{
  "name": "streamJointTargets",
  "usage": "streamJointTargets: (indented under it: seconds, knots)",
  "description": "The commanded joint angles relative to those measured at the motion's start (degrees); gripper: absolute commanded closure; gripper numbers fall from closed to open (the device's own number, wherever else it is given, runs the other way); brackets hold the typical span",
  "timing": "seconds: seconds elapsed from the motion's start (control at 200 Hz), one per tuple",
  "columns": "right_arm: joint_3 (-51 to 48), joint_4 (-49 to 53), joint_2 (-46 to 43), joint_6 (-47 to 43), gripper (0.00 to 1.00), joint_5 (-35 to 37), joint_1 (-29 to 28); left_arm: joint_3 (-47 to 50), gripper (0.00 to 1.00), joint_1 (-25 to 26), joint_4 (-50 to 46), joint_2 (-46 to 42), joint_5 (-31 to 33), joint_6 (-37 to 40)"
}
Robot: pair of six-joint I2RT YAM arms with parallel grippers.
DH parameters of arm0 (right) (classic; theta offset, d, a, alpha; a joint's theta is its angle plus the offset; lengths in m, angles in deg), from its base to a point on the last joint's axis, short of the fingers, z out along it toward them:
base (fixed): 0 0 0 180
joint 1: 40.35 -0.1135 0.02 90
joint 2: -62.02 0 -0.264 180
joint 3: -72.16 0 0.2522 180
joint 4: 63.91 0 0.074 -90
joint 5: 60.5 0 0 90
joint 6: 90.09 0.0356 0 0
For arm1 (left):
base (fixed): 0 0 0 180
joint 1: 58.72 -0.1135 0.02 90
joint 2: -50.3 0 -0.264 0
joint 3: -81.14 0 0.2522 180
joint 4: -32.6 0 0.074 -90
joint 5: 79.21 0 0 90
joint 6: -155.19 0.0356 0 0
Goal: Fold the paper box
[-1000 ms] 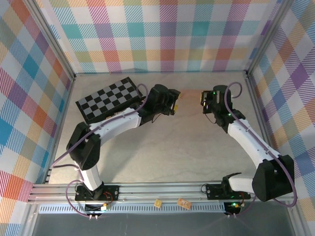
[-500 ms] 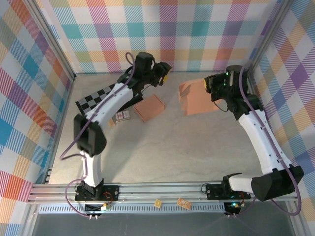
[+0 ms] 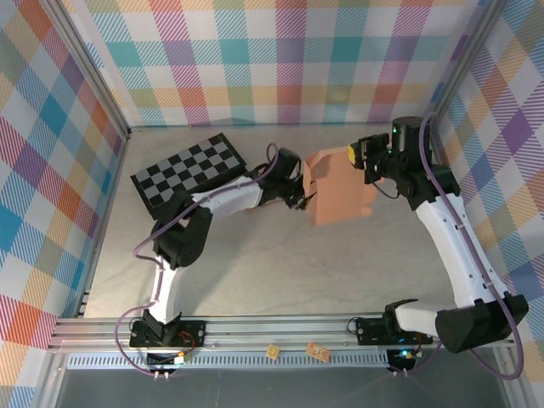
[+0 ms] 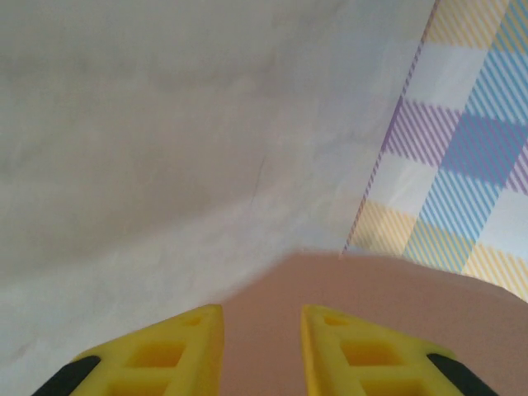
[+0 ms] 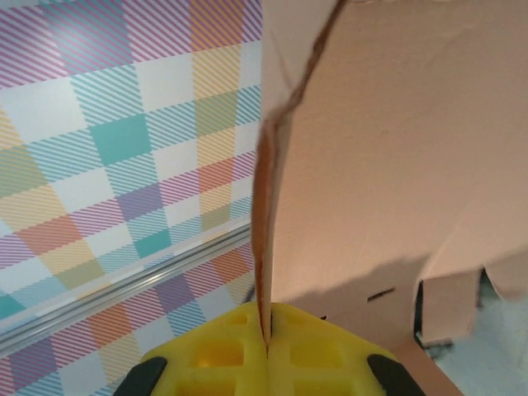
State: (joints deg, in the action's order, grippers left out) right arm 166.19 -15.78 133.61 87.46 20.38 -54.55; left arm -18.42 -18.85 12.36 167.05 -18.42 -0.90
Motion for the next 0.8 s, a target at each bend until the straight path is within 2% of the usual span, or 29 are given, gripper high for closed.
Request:
streamJointTargets:
  seconds: [0.0,0.07,0.12,0.21,0.335,0.46,0.56,0.635,0.795]
  knots:
    - [-1.1,-2.31,1.53,2.7,1.0,-1.05,-0.14,7.03,0.7,-0.79,13.18,-7.66,-2.55,-6.49]
    - [-2.63,-2.82,2.28,2.72,1.0,0.78,-0.76,9.49,0.7,-0.33,15.44,-9.61,-3.36,-8.14]
    - [-5.49,-5.4,2.56,3.32,1.0,1.55,-0.96,10.5,0.7,-0.24,13.35,-10.96,-3.31,-8.15]
    - [-11.24,-10.43,3.28,5.09,1.0,2.08,-1.12,12.08,0.7,-0.58,2.1,-13.64,-0.99,-5.03]
    - [-16.41,-13.54,4.15,6.54,1.0,2.98,-1.18,14.61,0.67,-1.68,-14.18,-18.2,7.09,2.79]
    - [-19.02,-15.25,4.81,7.27,1.0,3.35,-1.18,17.43,0.67,-2.26,-21.25,-22.02,13.18,9.27]
    - [-19.54,-15.67,6.03,6.63,1.0,2.46,-1.29,17.86,0.67,-2.2,-22.75,-21.43,13.38,13.18]
    - [-19.95,-15.49,6.28,6.36,1.0,2.65,-1.3,17.86,0.67,-1.58,-19.22,-20.57,11.95,15.35]
    - [-20.46,-15.57,6.92,6.58,1.0,3.42,-1.32,13.93,0.71,1.68,-18.4,-17.81,12.74,19.14]
